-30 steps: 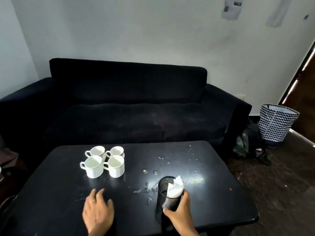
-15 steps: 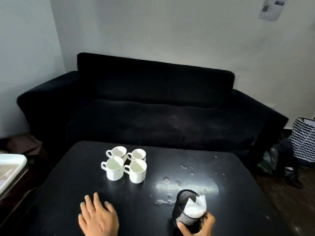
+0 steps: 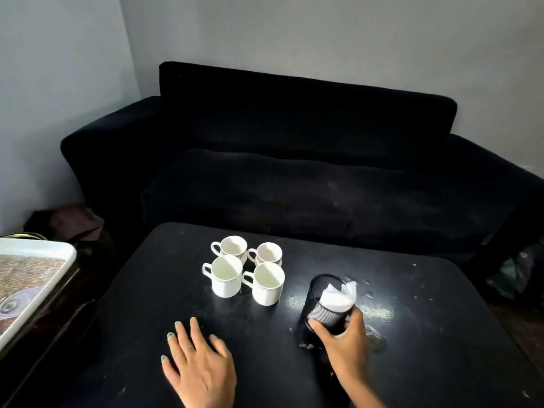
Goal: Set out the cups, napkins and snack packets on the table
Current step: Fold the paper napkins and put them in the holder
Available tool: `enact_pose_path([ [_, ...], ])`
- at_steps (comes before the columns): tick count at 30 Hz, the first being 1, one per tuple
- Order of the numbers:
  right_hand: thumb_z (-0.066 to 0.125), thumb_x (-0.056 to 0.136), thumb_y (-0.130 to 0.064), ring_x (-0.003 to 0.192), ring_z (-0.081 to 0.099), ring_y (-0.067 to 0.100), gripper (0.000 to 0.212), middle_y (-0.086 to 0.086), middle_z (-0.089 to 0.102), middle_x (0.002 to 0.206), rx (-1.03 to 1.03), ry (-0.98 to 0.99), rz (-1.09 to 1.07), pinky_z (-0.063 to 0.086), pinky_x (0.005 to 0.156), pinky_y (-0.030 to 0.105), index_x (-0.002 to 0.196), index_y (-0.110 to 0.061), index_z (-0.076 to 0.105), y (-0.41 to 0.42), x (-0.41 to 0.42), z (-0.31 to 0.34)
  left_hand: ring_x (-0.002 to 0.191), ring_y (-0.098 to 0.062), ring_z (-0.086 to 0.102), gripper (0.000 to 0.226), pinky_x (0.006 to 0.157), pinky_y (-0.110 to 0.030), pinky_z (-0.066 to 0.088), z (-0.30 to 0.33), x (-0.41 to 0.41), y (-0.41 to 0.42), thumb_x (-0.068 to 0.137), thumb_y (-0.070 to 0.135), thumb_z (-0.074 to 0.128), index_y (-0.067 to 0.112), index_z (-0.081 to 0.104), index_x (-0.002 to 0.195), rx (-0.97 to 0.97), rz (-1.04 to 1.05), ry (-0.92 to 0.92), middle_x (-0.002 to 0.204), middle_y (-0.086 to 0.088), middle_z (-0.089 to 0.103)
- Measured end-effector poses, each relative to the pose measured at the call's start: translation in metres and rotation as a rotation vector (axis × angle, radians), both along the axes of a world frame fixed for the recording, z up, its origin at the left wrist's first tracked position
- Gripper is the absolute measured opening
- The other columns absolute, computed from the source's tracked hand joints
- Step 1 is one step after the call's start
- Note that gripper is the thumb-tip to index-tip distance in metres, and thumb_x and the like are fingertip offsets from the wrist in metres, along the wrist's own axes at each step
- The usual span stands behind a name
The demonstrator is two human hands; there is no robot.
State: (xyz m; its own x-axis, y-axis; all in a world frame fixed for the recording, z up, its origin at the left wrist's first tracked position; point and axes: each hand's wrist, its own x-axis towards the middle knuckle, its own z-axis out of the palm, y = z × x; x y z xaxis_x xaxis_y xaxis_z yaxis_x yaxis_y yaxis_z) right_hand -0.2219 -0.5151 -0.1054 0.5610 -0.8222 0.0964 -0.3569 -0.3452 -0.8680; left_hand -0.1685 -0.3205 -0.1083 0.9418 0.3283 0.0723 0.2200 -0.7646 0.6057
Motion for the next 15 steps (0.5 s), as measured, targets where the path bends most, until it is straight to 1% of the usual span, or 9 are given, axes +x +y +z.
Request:
enact_pose_path([
  [3,0.086,0.056,-0.035,0.102,0.057,0.022,0.076,0.001,0.060,0.112,-0.003,0.009,-0.001,0.047,0.082,0.034,0.120,-0.018,0.046,-0.006,0.021,0.000,0.137,-0.034,0.037,0.071,0.111,-0.053,0.018,0.000,0.000,-0.001,0.080,0.037,0.018,0.007,0.054,0.133,0.030,0.000,0.001,0.145,-0.018,0.043],
  [5,0.085,0.057,-0.034,0.103,0.057,0.022,0.076,0.001,0.060,0.113,-0.011,0.008,-0.005,0.047,0.082,0.034,0.120,-0.018,0.046,-0.011,0.035,0.000,0.137,-0.034,0.036,0.070,0.111,-0.053,0.018,-0.003,0.001,0.000,0.081,0.037,0.018,0.007,0.053,0.133,0.038,0.014,0.007,0.146,-0.017,0.043],
  [9,0.084,0.060,-0.031,0.110,0.055,0.024,0.076,0.003,0.058,0.120,-0.018,-0.002,-0.001,0.047,0.090,0.037,0.124,-0.015,0.045,-0.019,0.061,-0.002,0.132,-0.041,0.040,0.063,0.107,-0.059,0.027,-0.016,0.001,0.006,0.085,0.033,0.026,0.001,0.048,0.136,0.167,-0.078,0.026,0.143,-0.023,0.044],
  [10,0.083,0.061,-0.032,0.111,0.055,0.024,0.075,0.003,0.057,0.121,-0.016,-0.001,0.001,0.047,0.092,0.039,0.123,-0.015,0.045,-0.021,0.067,-0.003,0.131,-0.041,0.041,0.063,0.106,-0.059,0.028,-0.018,0.002,0.006,0.085,0.032,0.027,0.001,0.049,0.135,0.182,-0.071,0.022,0.142,-0.023,0.045],
  [13,0.083,0.062,-0.032,0.109,0.055,0.025,0.070,0.004,0.057,0.117,-0.015,0.000,0.003,0.047,0.091,0.041,0.118,-0.014,0.045,-0.028,0.084,-0.003,0.131,-0.037,0.044,0.062,0.107,-0.057,0.024,-0.018,0.007,0.000,0.082,0.033,0.028,0.005,0.057,0.129,0.109,0.049,-0.032,0.140,-0.021,0.049],
  [15,0.083,0.062,-0.032,0.108,0.054,0.026,0.068,0.005,0.057,0.116,-0.010,0.001,0.012,0.048,0.088,0.040,0.116,-0.013,0.046,-0.033,0.095,-0.002,0.131,-0.037,0.044,0.061,0.107,-0.055,0.022,-0.019,0.009,-0.003,0.082,0.033,0.028,0.006,0.058,0.127,0.095,0.056,-0.061,0.140,-0.020,0.050],
])
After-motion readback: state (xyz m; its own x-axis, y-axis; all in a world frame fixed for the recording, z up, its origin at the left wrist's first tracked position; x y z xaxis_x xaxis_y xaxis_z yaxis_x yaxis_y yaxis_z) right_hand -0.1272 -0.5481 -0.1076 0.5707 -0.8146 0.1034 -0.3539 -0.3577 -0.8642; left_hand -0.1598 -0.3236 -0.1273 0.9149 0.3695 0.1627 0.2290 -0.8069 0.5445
